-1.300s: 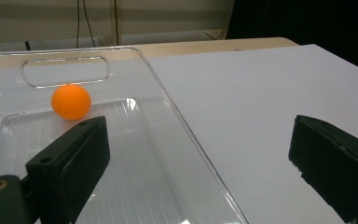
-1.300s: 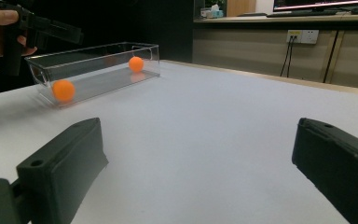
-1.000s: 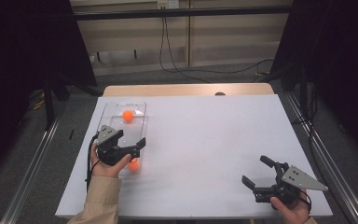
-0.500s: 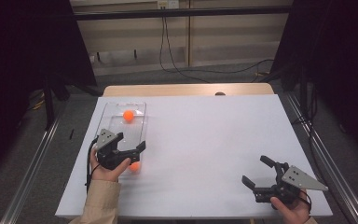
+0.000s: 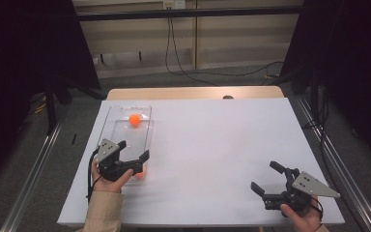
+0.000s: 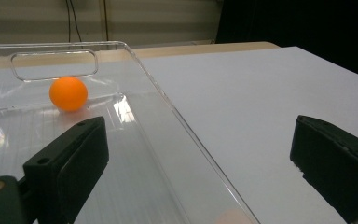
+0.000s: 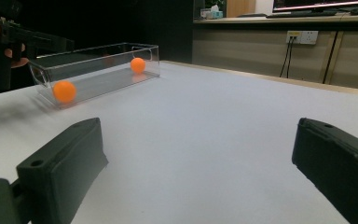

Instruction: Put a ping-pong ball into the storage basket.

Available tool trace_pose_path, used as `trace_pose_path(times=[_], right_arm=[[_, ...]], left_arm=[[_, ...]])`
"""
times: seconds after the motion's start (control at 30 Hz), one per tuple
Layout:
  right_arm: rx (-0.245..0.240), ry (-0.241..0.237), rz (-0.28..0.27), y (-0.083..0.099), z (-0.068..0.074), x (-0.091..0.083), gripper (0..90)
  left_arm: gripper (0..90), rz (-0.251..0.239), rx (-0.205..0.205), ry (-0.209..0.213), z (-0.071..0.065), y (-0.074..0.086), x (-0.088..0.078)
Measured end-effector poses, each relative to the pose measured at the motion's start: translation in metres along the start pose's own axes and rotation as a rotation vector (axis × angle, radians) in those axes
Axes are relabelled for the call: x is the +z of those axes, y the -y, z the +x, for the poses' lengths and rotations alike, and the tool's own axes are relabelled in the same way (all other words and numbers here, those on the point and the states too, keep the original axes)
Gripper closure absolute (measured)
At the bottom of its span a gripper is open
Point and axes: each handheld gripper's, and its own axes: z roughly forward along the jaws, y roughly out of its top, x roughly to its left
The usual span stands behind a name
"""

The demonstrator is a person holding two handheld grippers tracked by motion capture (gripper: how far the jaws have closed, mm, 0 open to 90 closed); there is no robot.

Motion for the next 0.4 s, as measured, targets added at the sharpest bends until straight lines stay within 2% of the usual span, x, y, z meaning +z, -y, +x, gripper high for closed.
trace_pose_path(times=[0.4], right_arm=[[0.001, 0.000, 0.001, 0.0003, 0.0002, 0.0009, 1.7]], left_arm=[[4.0, -0.026, 0.039, 0.004, -0.0055, 0.0102, -0.0075]])
